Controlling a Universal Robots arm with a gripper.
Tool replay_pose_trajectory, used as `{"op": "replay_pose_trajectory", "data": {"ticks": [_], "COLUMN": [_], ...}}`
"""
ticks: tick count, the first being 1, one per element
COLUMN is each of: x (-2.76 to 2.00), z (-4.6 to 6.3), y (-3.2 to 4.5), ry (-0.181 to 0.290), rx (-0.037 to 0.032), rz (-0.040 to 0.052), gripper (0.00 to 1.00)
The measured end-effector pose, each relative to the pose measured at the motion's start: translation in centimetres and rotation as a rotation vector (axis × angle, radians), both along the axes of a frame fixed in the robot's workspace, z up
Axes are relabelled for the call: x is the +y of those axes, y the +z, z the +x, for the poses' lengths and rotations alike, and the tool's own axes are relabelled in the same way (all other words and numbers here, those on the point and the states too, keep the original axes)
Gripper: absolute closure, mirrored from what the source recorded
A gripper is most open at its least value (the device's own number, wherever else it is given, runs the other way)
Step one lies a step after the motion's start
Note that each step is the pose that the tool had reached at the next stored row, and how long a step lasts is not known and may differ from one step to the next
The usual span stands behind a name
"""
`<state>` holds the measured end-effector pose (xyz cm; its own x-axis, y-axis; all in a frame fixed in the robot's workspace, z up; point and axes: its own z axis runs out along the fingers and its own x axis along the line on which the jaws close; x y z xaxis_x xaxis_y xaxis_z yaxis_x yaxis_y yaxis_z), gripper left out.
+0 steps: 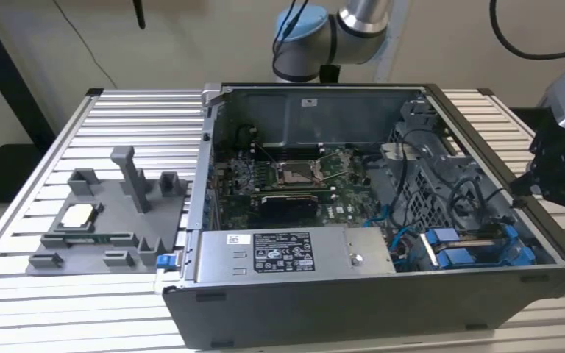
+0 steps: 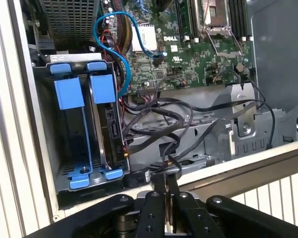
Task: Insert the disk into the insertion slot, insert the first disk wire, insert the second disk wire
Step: 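Insert the second disk wire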
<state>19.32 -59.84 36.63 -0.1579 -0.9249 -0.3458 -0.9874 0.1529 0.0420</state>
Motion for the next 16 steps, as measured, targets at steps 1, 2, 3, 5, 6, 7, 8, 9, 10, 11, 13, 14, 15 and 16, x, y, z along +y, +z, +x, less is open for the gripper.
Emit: {"op": "replay_pose_trajectory", "data": {"ticks": [1,2,3,5,6,7,8,9,10,11,13,14,15,16], "x": [-0.01,-0.01,-0.01,-0.02,-0.02,-0.03,-0.04,-0.08,-0.09,-0.10,-0.61,-0.88,-1.02,-1.07], "z": [0.0,0.0,0.0,0.0,0.0,0.0,0.0,0.1,0.1,0.1,0.1,0.1,0.1,0.1], "y": [0.01,0.00,0.01,0.15,0.18,0.22,0.26,0.26,0.23,0.07,-0.28,-0.47,-0.65,-0.75], "ry": [0.000,0.000,0.000,0.000,0.000,0.000,0.000,0.000,0.000,-0.001,-0.003,-0.004,-0.006,-0.009], "rx": [0.0001,0.0003,0.0012,0.0066,0.0103,0.0144,0.0182,0.0224,0.0231,0.0232,0.0232,0.0230,0.0231,0.0231], "rz": [-0.0001,-0.0001,-0.0014,-0.0090,-0.0125,-0.0172,-0.0217,-0.0264,-0.0296,-0.0303,-0.0305,-0.0301,-0.0289,-0.0246], "gripper": [0.85,0.84,0.84,0.71,0.71,0.65,0.65,0.59,0.59,0.59,0.59,0.59,0.59,0.59]}}
